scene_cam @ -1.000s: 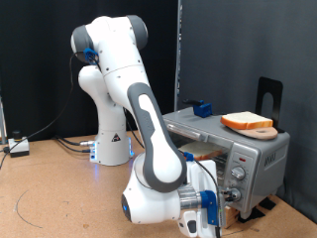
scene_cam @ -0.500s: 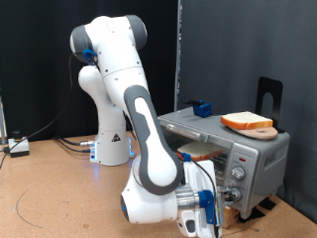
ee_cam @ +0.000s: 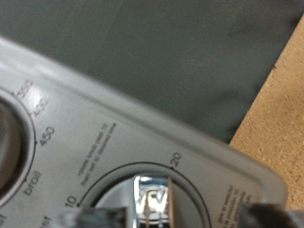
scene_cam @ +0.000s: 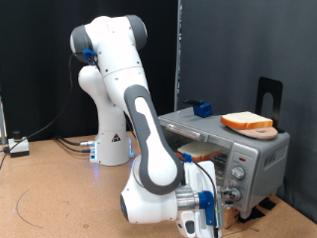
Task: Make a piece of toast with the oven
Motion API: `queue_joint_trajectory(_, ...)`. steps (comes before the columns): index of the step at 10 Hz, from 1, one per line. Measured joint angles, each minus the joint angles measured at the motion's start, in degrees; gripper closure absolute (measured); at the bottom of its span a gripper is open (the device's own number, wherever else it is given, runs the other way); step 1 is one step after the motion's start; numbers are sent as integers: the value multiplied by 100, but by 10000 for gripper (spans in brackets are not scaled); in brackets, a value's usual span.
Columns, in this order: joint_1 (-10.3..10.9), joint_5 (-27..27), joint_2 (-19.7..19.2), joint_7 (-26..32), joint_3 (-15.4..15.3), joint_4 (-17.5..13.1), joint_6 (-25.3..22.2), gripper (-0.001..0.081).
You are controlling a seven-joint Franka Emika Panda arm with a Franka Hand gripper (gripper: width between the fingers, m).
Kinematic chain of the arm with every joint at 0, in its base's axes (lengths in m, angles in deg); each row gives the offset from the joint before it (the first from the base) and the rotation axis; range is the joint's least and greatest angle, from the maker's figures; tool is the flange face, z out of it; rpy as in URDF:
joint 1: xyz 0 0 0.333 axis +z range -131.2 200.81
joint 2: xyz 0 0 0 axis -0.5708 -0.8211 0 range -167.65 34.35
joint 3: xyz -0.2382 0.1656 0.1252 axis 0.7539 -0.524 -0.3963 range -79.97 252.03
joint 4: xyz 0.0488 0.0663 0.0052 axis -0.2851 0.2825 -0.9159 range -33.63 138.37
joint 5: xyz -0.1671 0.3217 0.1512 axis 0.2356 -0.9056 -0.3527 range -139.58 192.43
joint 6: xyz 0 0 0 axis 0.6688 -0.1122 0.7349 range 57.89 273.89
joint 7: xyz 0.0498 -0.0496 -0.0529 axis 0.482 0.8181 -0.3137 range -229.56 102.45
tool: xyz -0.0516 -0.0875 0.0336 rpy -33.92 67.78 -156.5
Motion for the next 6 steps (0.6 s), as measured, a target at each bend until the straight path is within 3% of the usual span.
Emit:
queue_joint_trajectory(1, 7, 238, 0, -247, 42, -114, -4, 559)
queue_joint_trajectory(2, 5, 456, 0, -536, 89, -226, -48, 422)
queue_joint_trajectory(3, -10, 632, 2, -920, 150, -339, -157, 422)
queue_joint_trajectory(4, -59, 771, 16, -1390, 224, -451, -308, 222)
queue_joint_trajectory(5, -115, 907, 52, -1829, 313, -542, -433, 88)
queue_joint_trajectory(6, -156, 1116, 110, -2354, 427, -623, -553, 88)
